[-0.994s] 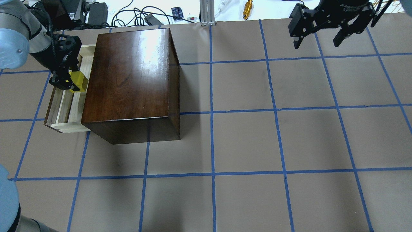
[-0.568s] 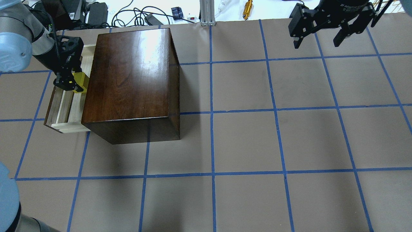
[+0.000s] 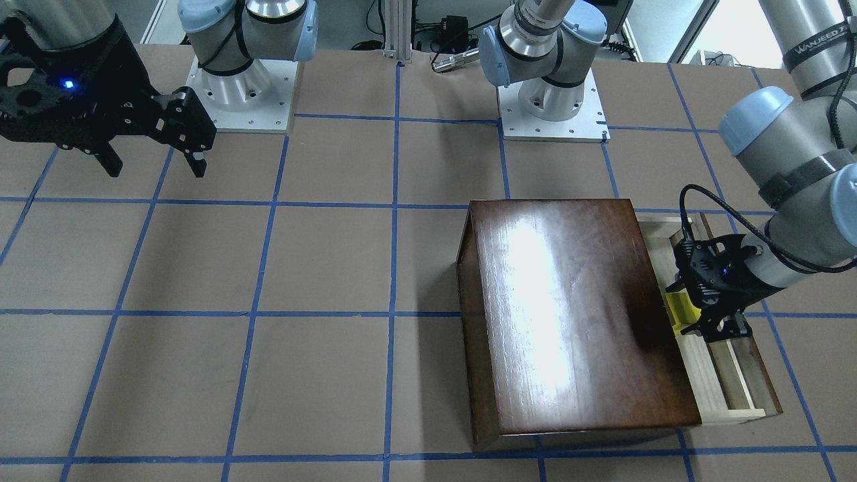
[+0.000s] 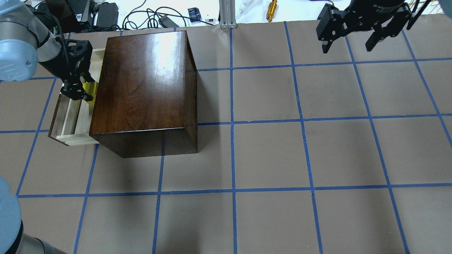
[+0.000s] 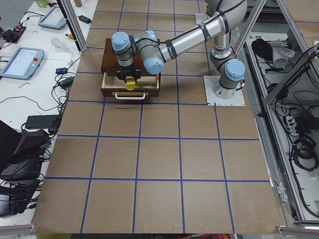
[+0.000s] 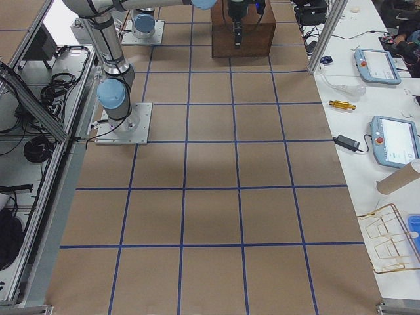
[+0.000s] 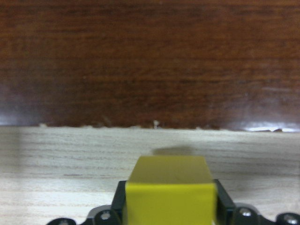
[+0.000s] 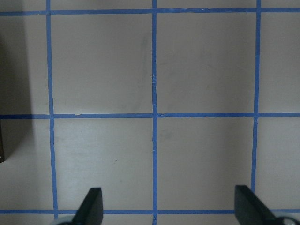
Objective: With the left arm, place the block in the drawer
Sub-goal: 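Lower the cube into the drawer and open the left gripper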
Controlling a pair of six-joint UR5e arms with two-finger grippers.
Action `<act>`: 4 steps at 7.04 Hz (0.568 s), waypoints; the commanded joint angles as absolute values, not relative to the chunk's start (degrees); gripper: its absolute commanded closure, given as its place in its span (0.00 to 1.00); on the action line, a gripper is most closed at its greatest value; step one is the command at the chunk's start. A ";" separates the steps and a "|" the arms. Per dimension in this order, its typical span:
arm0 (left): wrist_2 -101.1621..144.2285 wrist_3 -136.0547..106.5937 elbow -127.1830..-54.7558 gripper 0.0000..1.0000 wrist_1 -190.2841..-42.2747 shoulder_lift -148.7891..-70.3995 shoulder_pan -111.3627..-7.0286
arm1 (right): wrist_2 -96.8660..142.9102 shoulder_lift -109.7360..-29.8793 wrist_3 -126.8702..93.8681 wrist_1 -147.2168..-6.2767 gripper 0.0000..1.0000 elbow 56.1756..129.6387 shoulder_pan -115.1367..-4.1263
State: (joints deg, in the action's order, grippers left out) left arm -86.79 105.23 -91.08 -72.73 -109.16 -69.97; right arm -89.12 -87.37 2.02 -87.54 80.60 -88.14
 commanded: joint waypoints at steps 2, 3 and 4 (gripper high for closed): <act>-87.01 105.03 -90.36 0.23 -72.68 -108.29 -69.96 | -89.21 -87.36 2.02 -87.54 0.00 80.60 -88.15; -86.75 102.59 -89.74 0.23 -73.47 -106.80 -70.05 | -89.21 -87.36 2.02 -87.54 0.00 80.60 -88.07; -86.75 96.83 -89.13 0.23 -74.78 -105.05 -70.40 | -89.12 -87.45 2.02 -87.54 0.00 80.60 -88.07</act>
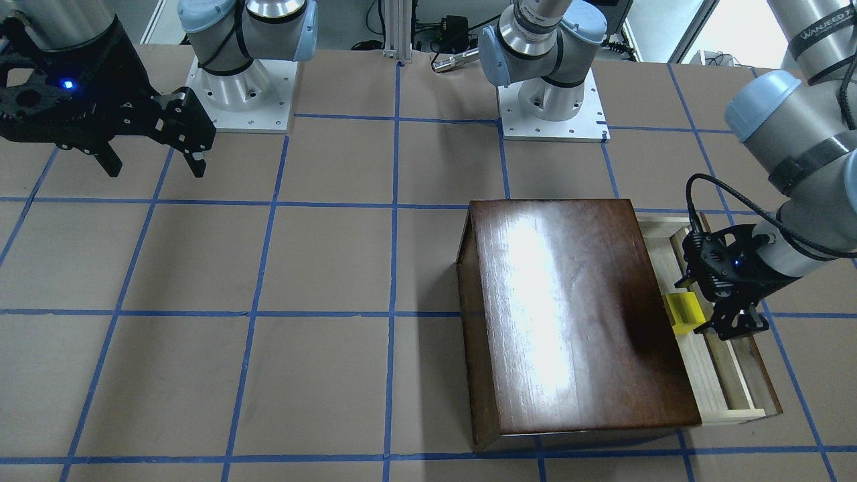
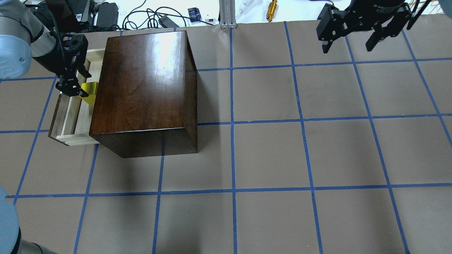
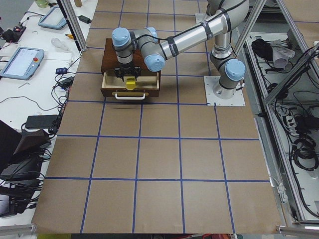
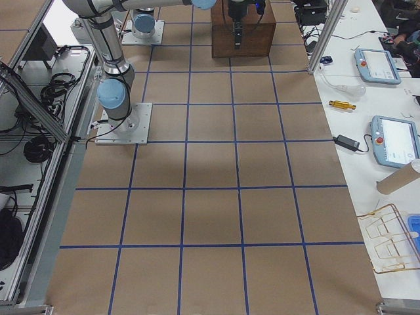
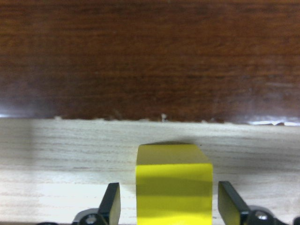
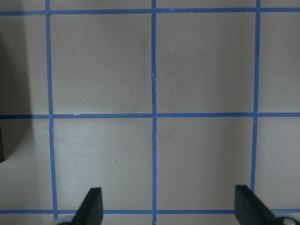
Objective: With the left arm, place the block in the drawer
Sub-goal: 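Lower the cube into the drawer and open the left gripper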
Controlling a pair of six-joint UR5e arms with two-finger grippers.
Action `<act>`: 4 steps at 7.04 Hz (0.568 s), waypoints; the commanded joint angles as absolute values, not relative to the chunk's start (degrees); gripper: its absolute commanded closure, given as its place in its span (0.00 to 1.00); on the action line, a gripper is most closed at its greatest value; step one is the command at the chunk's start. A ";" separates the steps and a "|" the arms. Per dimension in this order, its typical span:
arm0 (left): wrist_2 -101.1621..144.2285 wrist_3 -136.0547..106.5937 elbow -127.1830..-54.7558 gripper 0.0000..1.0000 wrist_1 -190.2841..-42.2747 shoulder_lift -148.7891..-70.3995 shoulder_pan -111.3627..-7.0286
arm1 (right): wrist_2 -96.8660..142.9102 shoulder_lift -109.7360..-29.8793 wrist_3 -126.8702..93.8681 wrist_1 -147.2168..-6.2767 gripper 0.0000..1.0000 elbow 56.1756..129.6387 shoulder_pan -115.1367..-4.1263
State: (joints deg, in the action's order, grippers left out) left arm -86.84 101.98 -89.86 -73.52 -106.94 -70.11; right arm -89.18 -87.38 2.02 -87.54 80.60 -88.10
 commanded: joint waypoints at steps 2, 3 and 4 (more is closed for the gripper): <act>-86.92 84.70 -87.72 0.23 -78.80 -101.27 -72.32 | -89.12 -87.36 2.02 -87.54 0.00 80.60 -88.15; -86.92 77.68 -86.84 0.23 -81.80 -99.34 -73.90 | -89.21 -87.45 2.02 -87.54 0.00 80.60 -88.15; -87.27 69.69 -86.40 0.23 -82.35 -98.19 -76.61 | -89.21 -87.36 2.02 -87.54 0.00 80.60 -88.15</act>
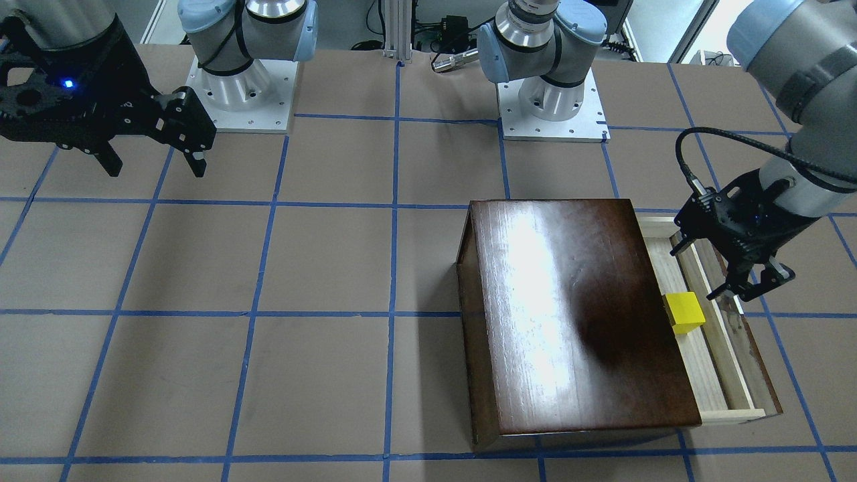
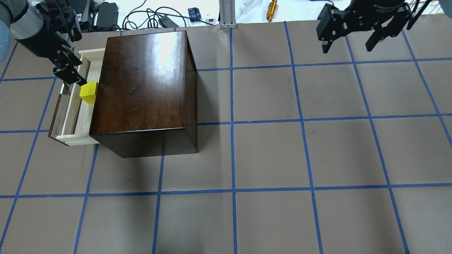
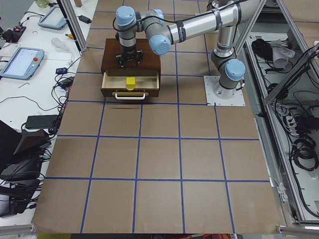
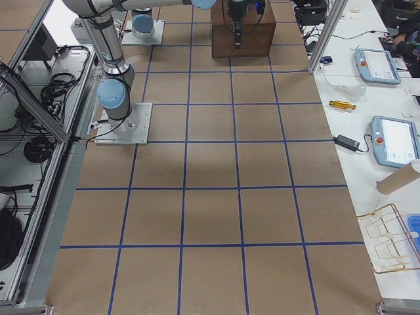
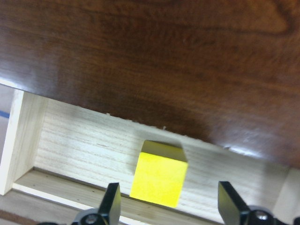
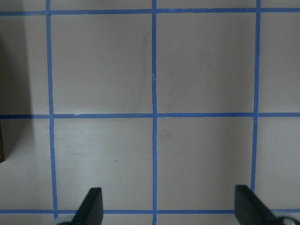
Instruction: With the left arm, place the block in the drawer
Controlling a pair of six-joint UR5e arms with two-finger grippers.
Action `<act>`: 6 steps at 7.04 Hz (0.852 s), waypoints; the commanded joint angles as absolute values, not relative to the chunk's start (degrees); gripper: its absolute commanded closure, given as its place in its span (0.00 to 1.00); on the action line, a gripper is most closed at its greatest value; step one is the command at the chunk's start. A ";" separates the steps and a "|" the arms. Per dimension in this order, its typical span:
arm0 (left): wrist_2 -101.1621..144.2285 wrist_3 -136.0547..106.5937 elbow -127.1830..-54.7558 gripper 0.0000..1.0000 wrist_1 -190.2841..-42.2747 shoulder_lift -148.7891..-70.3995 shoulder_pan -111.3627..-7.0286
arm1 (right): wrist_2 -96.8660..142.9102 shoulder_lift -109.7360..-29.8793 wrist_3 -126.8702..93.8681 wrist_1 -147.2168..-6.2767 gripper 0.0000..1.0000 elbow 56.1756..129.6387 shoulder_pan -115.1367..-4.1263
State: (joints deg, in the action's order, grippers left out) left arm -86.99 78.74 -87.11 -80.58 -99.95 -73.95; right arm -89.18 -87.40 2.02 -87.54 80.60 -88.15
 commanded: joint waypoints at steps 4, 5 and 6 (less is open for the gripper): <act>-87.71 30.01 -85.87 0.16 -84.82 -95.19 -83.48 | -89.12 -87.36 2.02 -87.54 0.00 80.60 -88.07; -87.71 23.36 -85.87 0.16 -84.81 -95.27 -85.32 | -89.21 -87.36 2.02 -87.54 0.00 80.60 -88.15; -87.89 16.07 -85.87 0.14 -84.55 -95.45 -87.78 | -89.21 -87.45 2.02 -87.54 0.00 80.60 -88.15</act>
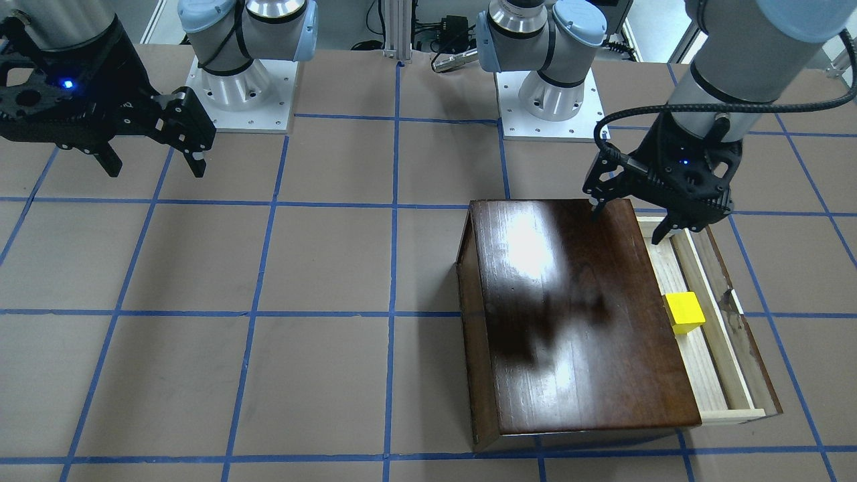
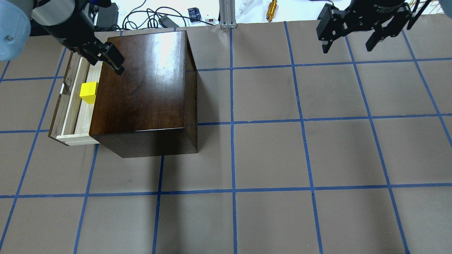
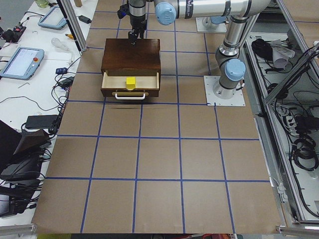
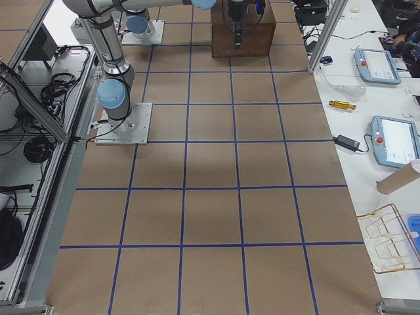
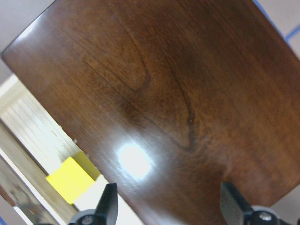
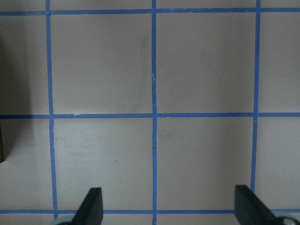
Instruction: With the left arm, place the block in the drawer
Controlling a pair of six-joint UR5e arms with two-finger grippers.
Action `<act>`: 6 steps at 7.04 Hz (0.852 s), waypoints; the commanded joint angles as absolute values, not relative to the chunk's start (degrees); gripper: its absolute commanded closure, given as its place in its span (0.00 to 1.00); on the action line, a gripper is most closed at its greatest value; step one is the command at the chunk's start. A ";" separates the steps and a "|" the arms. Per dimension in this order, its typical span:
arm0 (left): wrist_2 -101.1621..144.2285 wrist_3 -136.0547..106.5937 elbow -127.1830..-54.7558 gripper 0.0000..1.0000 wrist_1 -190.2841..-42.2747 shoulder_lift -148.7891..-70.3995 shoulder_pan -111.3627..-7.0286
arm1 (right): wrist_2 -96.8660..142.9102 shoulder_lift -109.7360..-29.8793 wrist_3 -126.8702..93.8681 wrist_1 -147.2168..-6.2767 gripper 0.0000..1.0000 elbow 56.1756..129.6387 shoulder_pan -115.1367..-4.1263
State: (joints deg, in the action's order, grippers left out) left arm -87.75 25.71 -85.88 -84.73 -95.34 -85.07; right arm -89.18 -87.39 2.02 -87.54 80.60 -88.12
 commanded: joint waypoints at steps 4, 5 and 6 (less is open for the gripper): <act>-91.40 -3.84 -86.66 0.12 -84.99 -94.31 -91.05 | -89.12 -87.45 2.02 -87.54 0.00 80.60 -88.07; -91.41 -3.87 -86.40 0.12 -85.08 -94.31 -90.97 | -89.12 -87.45 2.02 -87.54 0.00 80.60 -88.07; -91.41 -3.78 -86.48 0.12 -86.56 -94.05 -90.36 | -89.21 -87.36 2.02 -87.54 0.00 80.60 -88.15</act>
State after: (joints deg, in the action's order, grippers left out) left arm -91.36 -3.26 -86.49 -85.37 -94.31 -90.80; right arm -89.14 -87.42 2.02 -87.54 80.60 -88.08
